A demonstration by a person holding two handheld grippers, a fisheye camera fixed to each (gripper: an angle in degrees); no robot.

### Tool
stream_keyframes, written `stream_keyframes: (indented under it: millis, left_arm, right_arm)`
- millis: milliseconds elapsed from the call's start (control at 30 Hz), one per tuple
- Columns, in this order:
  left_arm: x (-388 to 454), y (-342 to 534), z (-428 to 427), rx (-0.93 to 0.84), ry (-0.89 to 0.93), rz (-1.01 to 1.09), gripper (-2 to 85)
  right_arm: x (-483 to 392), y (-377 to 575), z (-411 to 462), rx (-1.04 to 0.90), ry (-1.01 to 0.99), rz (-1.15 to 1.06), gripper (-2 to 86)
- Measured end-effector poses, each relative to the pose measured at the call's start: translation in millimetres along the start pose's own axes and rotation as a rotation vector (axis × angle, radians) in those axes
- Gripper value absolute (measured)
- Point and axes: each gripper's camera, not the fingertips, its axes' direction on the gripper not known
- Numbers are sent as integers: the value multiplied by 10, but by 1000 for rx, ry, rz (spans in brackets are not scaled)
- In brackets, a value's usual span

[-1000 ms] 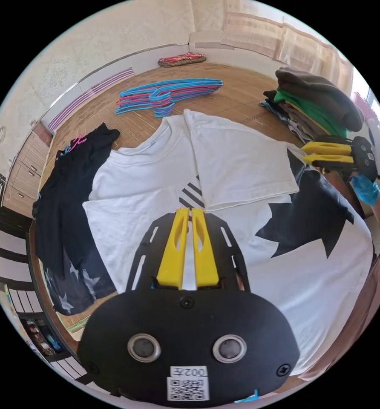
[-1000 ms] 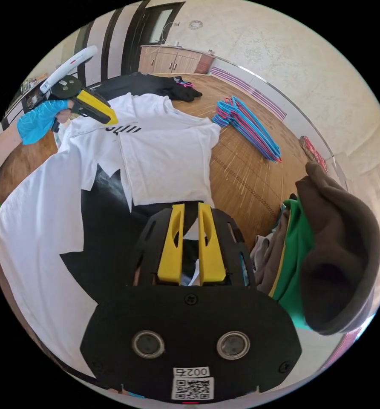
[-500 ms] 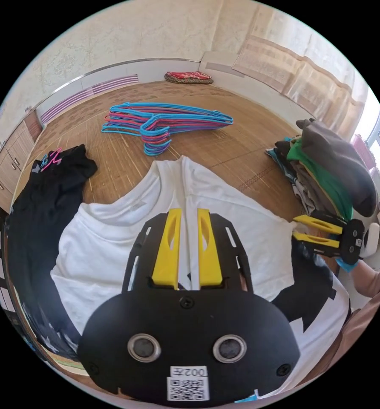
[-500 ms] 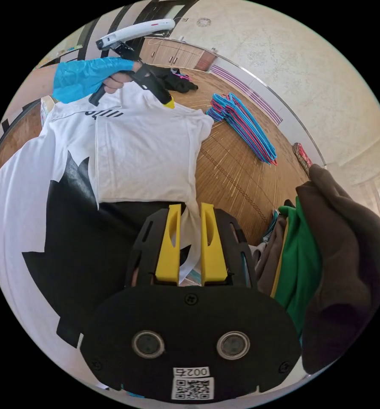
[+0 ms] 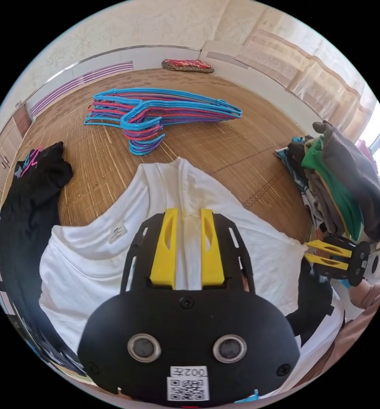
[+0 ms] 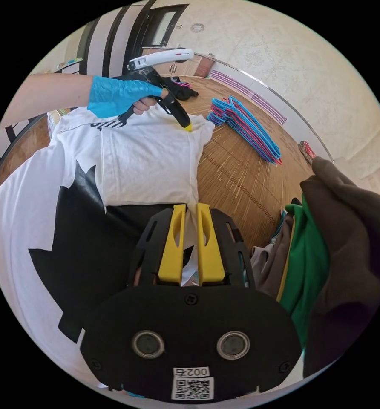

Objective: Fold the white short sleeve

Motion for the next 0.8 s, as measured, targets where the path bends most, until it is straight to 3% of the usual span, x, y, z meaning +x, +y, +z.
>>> stream_keyframes:
  millis: [433, 800]
  left_arm:
    - [141, -530, -37, 2, -27, 106, 22]
    - [537, -1368, -165, 63, -81, 245, 20]
  right_arm:
    - [214, 12, -14, 17, 8, 53, 4]
    - [421, -36, -2, 19, 153, 211, -7]
